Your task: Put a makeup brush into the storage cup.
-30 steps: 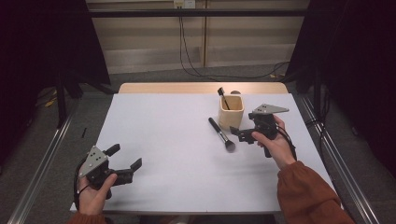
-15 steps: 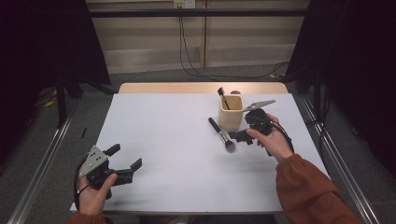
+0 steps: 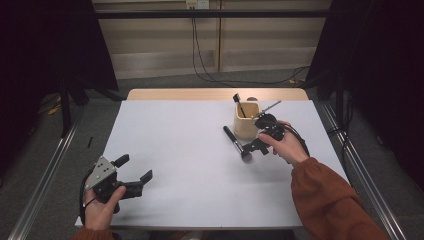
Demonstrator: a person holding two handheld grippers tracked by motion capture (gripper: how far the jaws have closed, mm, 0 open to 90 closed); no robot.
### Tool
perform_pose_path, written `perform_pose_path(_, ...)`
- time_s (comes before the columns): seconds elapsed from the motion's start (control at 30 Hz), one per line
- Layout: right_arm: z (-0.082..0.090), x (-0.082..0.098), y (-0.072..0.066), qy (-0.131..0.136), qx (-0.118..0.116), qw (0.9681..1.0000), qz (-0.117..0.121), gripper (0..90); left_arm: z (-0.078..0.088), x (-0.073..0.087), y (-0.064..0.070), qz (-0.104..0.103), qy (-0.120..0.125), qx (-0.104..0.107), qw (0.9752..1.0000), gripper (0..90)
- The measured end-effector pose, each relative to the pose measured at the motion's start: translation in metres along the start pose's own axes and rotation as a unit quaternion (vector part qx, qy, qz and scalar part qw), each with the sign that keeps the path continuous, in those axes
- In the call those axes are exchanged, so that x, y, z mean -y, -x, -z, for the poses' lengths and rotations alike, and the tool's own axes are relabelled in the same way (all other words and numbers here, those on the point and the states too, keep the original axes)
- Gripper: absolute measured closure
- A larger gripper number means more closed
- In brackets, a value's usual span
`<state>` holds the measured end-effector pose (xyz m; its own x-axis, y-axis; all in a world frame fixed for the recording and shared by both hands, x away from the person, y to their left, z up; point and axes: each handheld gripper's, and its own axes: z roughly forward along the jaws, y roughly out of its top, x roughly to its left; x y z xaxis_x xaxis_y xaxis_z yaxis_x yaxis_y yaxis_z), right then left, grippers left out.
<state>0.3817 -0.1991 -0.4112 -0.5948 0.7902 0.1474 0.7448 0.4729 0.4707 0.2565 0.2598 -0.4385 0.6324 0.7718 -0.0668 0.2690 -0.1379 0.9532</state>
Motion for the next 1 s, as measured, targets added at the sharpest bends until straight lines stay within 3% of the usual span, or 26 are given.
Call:
perform_pose_path(0.07, -0.002, -0.002, 0.000, -0.012, 0.007, 0.9999, 0.000, 6.5, -0.001, 0.000, 0.000, 0.001, -0.002, 0.002, 1.0000, 2.4)
perform_pose_path(0.23, -0.010, -0.005, 0.002, -0.065, -0.006, 0.9978, -0.011, 5.6, -0.001, 0.001, 0.000, 0.000, -0.001, 0.002, 1.0000, 2.4)
perform_pose_path(0.5, -0.014, -0.008, 0.004, -0.106, -0.013, 0.9940, -0.024, 6.4, -0.001, 0.000, 0.000, -0.006, -0.004, 0.003, 1.0000, 2.4)
perform_pose_path(0.7, -0.015, -0.014, 0.001, -0.137, -0.031, 0.9899, -0.016, 6.7, -0.001, 0.000, 0.000, -0.006, -0.005, 0.003, 1.0000, 2.4)
perform_pose_path(1.0, -0.028, -0.026, -0.009, -0.153, -0.026, 0.9879, 0.009, 7.1, -0.001, 0.000, 0.000, -0.007, -0.005, 0.003, 1.0000, 2.5)
